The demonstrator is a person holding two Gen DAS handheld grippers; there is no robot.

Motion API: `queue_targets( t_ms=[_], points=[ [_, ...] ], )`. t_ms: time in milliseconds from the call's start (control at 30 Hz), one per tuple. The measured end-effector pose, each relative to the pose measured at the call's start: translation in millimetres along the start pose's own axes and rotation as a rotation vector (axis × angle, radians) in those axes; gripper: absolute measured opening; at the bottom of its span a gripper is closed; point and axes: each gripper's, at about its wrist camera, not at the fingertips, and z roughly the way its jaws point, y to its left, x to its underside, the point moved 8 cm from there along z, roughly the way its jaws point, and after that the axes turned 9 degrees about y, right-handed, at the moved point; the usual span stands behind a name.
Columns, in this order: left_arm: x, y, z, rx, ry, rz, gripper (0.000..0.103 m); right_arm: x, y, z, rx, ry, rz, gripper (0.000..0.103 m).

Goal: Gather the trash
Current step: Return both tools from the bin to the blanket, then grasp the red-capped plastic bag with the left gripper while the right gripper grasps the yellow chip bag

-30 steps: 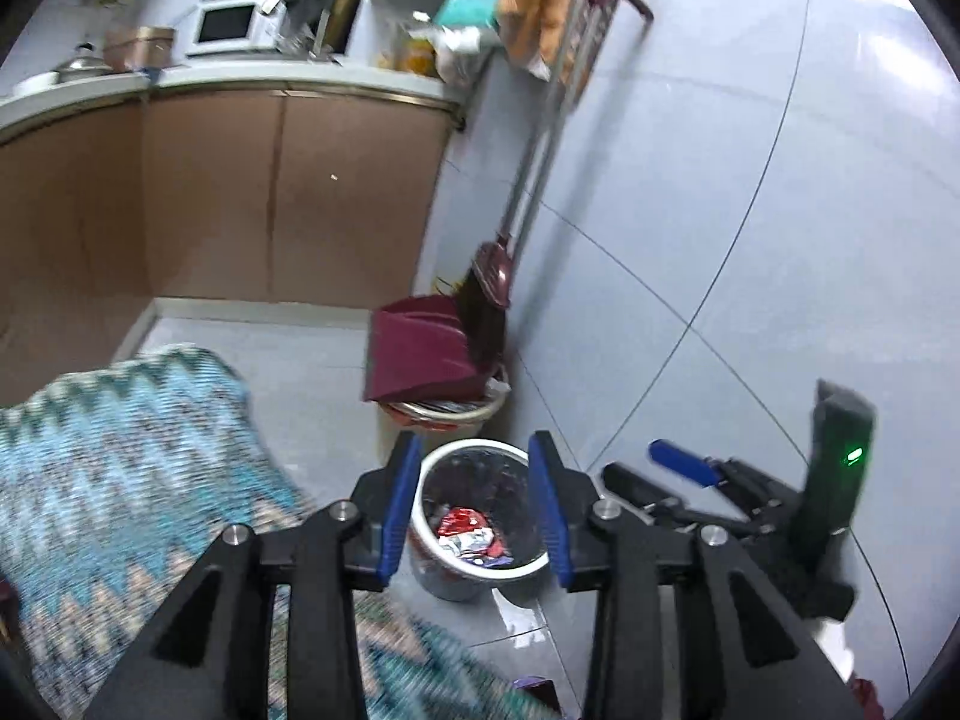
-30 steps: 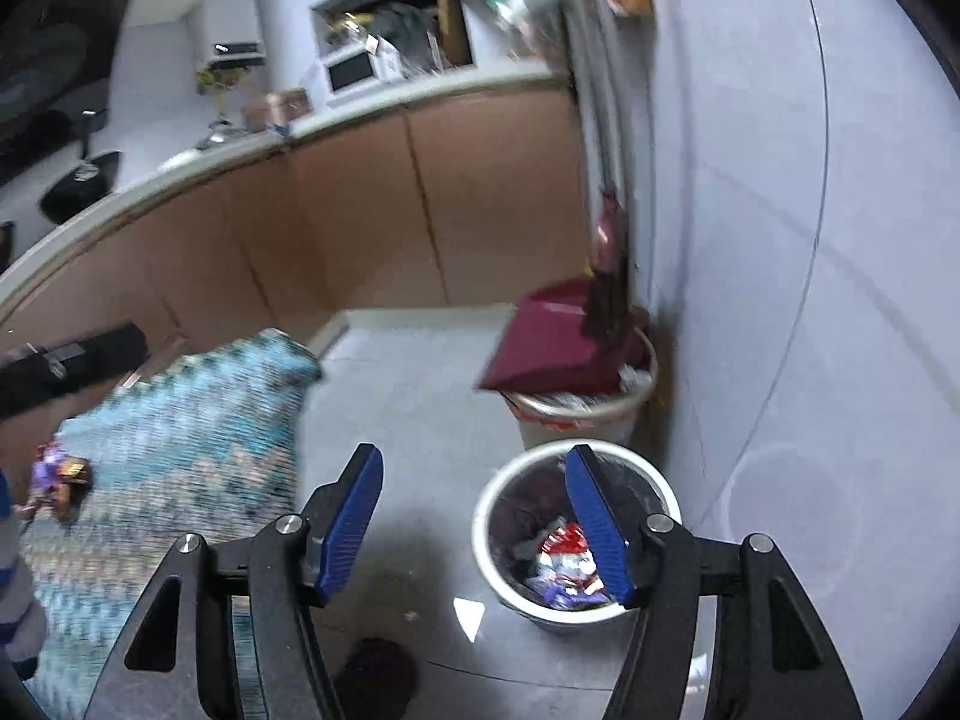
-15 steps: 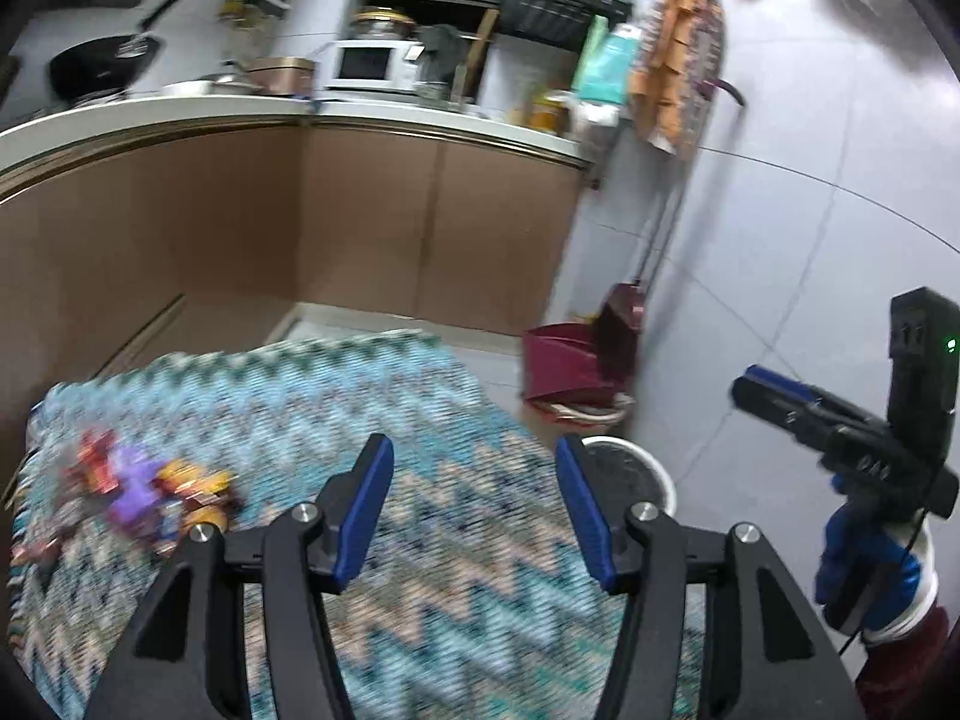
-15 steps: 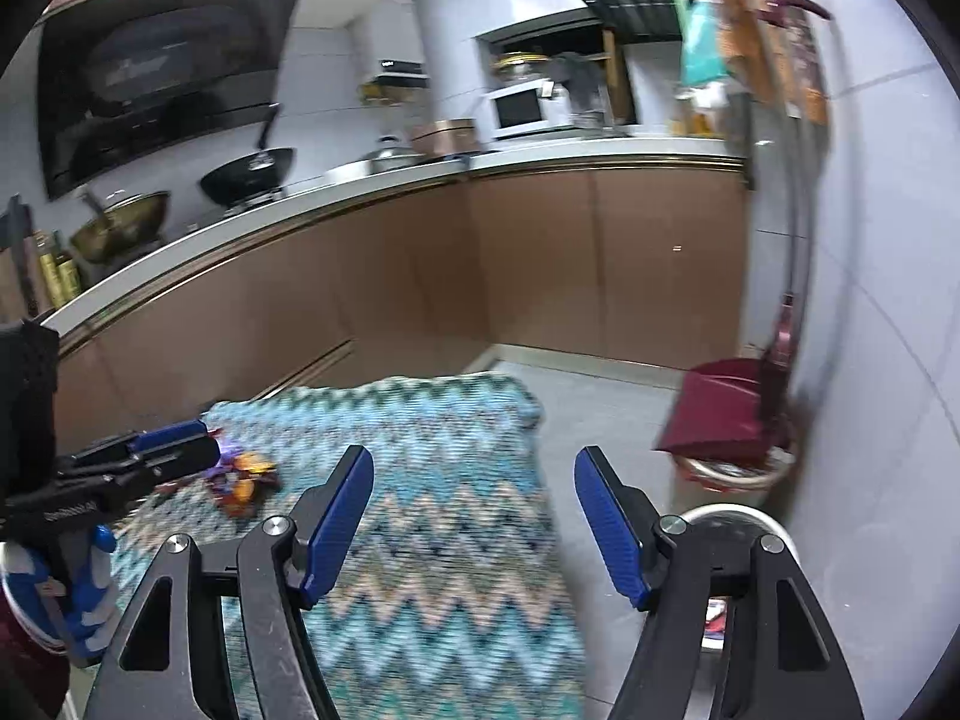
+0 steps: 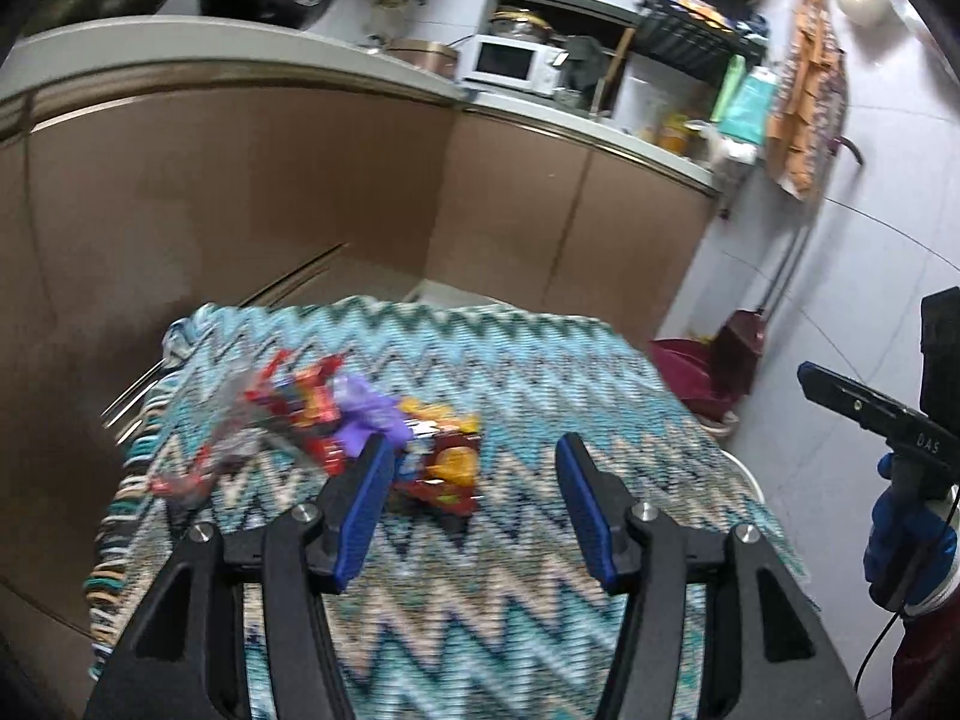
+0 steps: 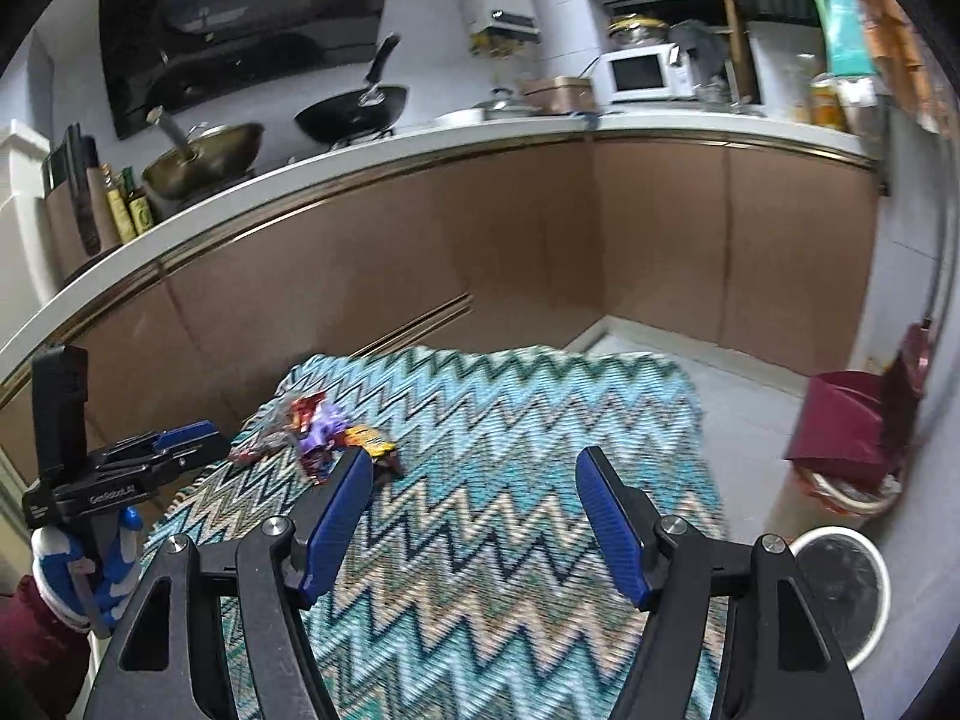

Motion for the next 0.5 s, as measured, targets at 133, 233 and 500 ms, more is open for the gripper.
queue_targets(
  t_ms=[133, 233, 500],
  points=[
    [2, 38, 5, -0.036, 0.002, -0.027, 0.054, 1, 17, 37, -0.04, 0.056, -0.026, 0.069],
    [4, 67, 13, -0.095, 0.021, -0.031, 0.054, 3, 28, 66, -0.075, 0.104, -0.056, 0.069],
    [15, 152, 45, -0.209, 0.095, -0.106, 0.054, 5, 58, 140, -0.174, 0.208, -0.142, 0.076]
  ],
)
